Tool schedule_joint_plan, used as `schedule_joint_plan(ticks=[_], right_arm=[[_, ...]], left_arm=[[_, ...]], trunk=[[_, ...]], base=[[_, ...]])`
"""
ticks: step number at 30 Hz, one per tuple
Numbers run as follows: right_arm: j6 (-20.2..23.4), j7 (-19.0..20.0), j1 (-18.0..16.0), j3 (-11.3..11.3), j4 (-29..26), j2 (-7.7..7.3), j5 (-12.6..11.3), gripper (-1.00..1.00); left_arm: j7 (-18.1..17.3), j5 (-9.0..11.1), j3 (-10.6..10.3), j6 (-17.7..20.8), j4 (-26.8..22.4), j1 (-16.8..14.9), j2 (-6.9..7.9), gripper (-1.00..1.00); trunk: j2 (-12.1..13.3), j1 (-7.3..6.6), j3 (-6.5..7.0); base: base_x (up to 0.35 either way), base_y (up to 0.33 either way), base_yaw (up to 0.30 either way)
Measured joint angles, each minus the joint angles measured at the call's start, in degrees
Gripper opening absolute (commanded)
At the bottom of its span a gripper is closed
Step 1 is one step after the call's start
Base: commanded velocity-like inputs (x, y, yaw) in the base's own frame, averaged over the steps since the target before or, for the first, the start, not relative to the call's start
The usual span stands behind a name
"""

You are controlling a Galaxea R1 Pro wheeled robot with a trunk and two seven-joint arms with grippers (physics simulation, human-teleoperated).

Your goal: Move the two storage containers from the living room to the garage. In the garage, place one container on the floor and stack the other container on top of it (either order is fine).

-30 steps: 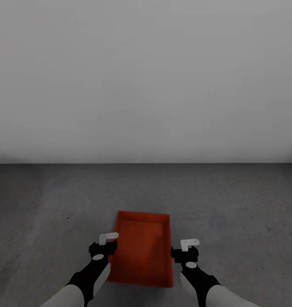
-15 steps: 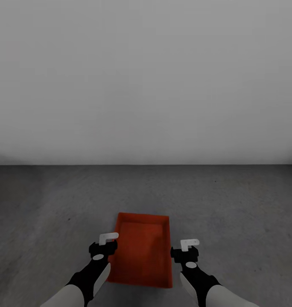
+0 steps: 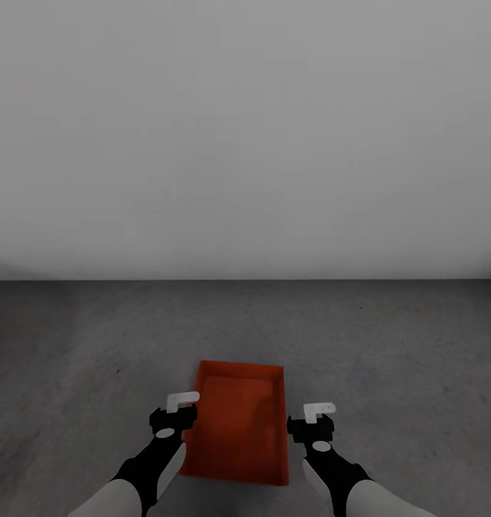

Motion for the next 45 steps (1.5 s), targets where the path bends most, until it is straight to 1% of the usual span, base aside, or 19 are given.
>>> schedule_joint_plan(ticks=[10,45], right_arm=[[0.0,0.0,0.0,0.0,0.0,-0.03,0.0,1.00],[0.0,0.0,0.0,0.0,0.0,0.04,0.0,1.00]], left_arm=[[0.0,0.0,0.0,0.0,0.0,0.0,0.04,1.00],[0.0,0.1,0.0,0.0,0.2,0.0,0.00,1.00]], trunk=[[4.0,-2.20,1.80],[4.0,-2.20,1.81]], base=[[0.000,0.000,0.000],[0.000,0.000,0.000]])
